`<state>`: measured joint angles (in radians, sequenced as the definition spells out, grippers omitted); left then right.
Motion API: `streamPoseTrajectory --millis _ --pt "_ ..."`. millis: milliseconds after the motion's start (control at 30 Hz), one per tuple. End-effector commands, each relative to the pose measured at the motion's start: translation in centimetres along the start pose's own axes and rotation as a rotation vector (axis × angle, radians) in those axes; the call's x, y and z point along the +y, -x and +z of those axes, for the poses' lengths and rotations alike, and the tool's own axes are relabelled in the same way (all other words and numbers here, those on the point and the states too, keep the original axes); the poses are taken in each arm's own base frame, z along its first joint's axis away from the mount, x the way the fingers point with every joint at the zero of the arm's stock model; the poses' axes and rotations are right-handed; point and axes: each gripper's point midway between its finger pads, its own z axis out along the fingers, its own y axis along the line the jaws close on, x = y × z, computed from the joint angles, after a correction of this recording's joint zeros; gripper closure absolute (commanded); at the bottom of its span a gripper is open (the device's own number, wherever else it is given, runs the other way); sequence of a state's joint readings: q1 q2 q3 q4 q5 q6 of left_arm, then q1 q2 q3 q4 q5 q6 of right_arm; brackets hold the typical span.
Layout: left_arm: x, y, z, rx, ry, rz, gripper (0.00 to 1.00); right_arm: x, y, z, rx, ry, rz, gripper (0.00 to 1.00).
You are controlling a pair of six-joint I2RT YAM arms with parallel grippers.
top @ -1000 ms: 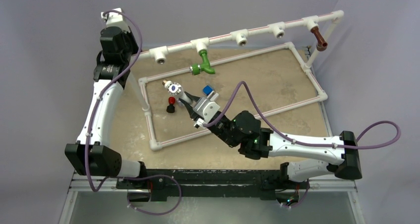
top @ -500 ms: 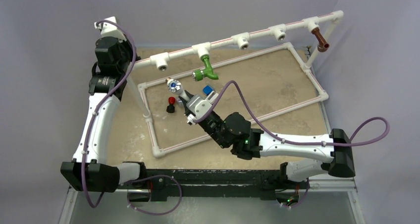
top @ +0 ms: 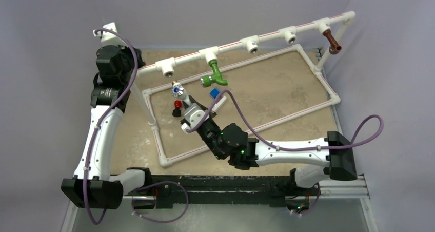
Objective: Install the water faucets
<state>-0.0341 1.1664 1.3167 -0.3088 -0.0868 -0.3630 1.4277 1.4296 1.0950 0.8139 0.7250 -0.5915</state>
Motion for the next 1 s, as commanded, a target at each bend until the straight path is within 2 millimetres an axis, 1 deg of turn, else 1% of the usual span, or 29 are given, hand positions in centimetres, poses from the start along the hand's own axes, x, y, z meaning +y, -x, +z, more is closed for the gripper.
streamPoseTrajectory --millis 0,133,400,633,967 --pt "2.6 -8.0 -0.2 0.243 0.086 -0.015 1.00 -2.1 2.7 0.7 -0.038 -0.121 0.033 1.00" --pt "2.9 -9.1 -0.3 0.251 0.088 -0.014 1.00 -1.7 2.8 1.0 -0.034 -0.128 0.021 1.00" --pt "2.8 -10.0 -0.5 0.267 0.066 -0.014 1.00 -0.9 3.1 2.0 -0.023 -0.144 -0.010 1.00" --pt "2.4 -10.4 -0.6 0.281 0.043 -0.020 1.00 -0.7 2.5 2.3 -0.012 -0.175 -0.036 1.00" --pt "2.2 -11.1 -0.6 0.305 0.027 -0.023 1.00 -0.9 2.8 2.7 -0.027 -0.203 -0.072 1.00"
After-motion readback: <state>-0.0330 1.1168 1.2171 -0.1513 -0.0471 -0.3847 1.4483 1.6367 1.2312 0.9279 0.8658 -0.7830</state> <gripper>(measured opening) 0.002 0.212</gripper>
